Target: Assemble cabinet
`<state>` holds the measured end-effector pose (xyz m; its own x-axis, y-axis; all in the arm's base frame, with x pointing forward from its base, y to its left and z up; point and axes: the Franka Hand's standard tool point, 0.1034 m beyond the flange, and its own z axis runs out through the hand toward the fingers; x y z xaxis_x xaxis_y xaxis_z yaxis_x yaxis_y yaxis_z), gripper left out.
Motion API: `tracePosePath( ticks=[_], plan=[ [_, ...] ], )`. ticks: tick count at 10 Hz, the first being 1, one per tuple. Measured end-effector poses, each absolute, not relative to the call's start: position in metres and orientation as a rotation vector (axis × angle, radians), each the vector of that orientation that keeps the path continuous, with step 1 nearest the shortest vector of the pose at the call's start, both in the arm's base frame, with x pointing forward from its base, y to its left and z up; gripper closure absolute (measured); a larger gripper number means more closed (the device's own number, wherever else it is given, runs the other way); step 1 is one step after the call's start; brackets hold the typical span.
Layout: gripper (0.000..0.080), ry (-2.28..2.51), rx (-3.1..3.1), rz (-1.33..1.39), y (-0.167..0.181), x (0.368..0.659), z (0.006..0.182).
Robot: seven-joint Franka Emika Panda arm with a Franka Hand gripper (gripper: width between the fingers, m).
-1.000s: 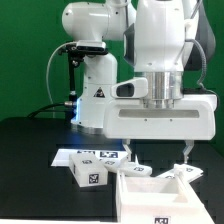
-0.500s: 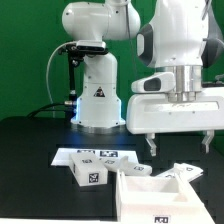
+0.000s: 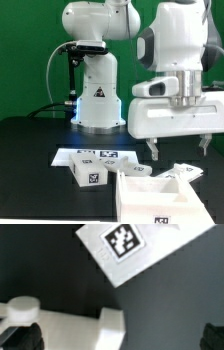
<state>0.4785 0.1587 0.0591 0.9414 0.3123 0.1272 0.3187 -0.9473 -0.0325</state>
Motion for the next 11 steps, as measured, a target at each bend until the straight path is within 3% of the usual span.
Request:
tracePosePath(
  ticks=[3, 11],
  plan=[
    [0.0002, -0.537, -3.031, -0.210, 0.166, 0.456, 0.047],
    [0.0002, -0.969, -2.960, -0.153, 0.157, 0.453, 0.034]
  ],
)
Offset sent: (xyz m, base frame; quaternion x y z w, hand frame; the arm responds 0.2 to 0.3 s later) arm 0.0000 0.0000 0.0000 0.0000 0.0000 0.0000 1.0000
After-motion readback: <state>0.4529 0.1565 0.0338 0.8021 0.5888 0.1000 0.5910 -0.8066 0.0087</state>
